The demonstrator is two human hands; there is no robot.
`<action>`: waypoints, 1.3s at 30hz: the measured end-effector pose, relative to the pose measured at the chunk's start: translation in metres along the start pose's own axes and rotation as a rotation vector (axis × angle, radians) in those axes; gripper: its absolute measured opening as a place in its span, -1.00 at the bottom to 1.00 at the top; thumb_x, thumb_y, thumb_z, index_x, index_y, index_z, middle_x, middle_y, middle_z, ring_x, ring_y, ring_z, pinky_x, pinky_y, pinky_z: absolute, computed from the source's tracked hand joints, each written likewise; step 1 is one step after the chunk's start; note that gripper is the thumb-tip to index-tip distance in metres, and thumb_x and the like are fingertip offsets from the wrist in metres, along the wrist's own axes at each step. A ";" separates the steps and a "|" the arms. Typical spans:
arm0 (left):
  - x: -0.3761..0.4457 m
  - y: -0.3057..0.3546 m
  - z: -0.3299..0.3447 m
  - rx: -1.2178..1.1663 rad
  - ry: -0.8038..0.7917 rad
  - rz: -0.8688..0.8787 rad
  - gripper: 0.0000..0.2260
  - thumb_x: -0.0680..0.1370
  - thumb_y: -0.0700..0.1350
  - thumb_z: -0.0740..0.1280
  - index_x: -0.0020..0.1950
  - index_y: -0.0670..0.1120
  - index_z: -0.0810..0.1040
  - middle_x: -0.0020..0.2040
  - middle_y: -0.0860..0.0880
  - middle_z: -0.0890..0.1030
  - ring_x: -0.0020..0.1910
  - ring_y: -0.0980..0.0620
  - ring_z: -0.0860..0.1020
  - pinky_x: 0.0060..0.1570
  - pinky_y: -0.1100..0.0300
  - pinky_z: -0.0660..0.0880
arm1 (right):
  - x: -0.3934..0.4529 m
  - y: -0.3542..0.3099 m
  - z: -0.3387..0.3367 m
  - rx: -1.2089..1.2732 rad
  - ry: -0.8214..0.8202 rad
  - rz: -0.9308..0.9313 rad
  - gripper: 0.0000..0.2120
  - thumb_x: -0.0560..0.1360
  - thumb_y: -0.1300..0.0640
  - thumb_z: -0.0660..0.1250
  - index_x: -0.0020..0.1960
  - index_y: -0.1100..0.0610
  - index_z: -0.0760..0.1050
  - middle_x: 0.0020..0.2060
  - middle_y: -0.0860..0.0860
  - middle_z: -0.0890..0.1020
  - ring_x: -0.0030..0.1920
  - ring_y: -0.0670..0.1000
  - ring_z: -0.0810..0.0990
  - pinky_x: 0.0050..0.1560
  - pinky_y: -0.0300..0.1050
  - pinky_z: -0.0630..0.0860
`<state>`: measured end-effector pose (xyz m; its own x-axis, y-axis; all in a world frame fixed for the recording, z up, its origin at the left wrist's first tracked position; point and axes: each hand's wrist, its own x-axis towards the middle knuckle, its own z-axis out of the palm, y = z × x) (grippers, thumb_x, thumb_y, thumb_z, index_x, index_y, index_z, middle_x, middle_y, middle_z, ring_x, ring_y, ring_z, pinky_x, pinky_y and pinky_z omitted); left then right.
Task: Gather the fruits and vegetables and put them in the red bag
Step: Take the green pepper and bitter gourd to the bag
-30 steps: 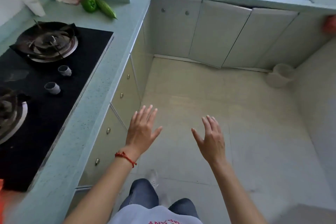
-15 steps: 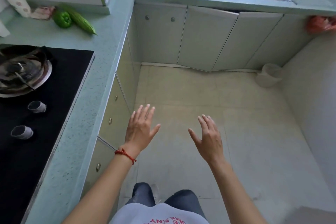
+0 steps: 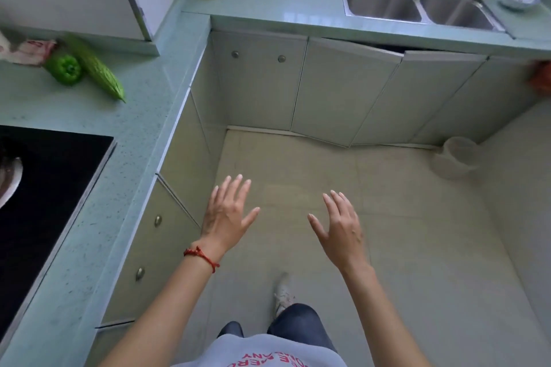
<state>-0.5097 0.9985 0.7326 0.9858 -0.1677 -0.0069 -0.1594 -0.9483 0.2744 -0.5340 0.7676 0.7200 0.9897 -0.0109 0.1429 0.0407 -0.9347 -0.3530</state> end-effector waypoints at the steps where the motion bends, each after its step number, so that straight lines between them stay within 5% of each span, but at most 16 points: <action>1: 0.016 0.003 -0.002 0.004 0.003 -0.011 -0.45 0.43 0.15 0.12 0.24 -0.20 0.50 0.21 -0.22 0.56 0.20 -0.25 0.52 0.10 -0.20 0.45 | 0.019 0.004 -0.002 -0.002 0.004 -0.013 -0.42 0.45 -0.16 0.11 0.21 0.27 0.49 0.19 0.21 0.57 0.25 0.20 0.50 0.20 0.08 0.45; 12: 0.162 0.001 -0.025 0.038 0.061 -0.079 -0.44 0.44 0.16 0.10 0.27 -0.18 0.48 0.23 -0.20 0.55 0.22 -0.23 0.51 0.13 -0.18 0.44 | 0.196 0.019 0.000 -0.096 0.026 -0.188 -0.46 0.46 -0.14 0.12 0.19 0.25 0.51 0.17 0.19 0.58 0.23 0.18 0.52 0.16 0.06 0.50; 20: 0.281 -0.047 -0.035 0.072 0.056 -0.081 -0.44 0.44 0.18 0.10 0.24 -0.17 0.51 0.21 -0.18 0.57 0.20 -0.21 0.53 0.11 -0.17 0.46 | 0.327 -0.009 0.029 -0.099 0.009 -0.213 -0.35 0.56 -0.23 -0.11 0.22 0.23 0.48 0.20 0.18 0.56 0.26 0.17 0.50 0.20 0.06 0.47; 28: 0.369 -0.097 -0.055 0.081 0.096 -0.126 -0.44 0.45 0.17 0.10 0.25 -0.18 0.50 0.22 -0.18 0.57 0.21 -0.21 0.52 0.11 -0.19 0.45 | 0.436 -0.051 0.051 -0.047 0.036 -0.252 -0.39 0.56 -0.23 -0.07 0.23 0.20 0.47 0.20 0.15 0.57 0.27 0.13 0.48 0.25 -0.01 0.37; 39: 0.424 -0.148 -0.062 0.034 0.112 -0.399 -0.42 0.47 0.18 0.08 0.30 -0.18 0.45 0.28 -0.19 0.52 0.27 -0.22 0.47 0.20 -0.16 0.41 | 0.551 -0.092 0.086 -0.018 -0.082 -0.463 -0.41 0.55 -0.21 -0.03 0.22 0.22 0.49 0.20 0.16 0.57 0.27 0.15 0.49 0.23 0.04 0.44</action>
<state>-0.0646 1.0841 0.7489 0.9699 0.2434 -0.0013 0.2367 -0.9417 0.2391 0.0196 0.8787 0.7517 0.8754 0.4365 0.2079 0.4792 -0.8405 -0.2529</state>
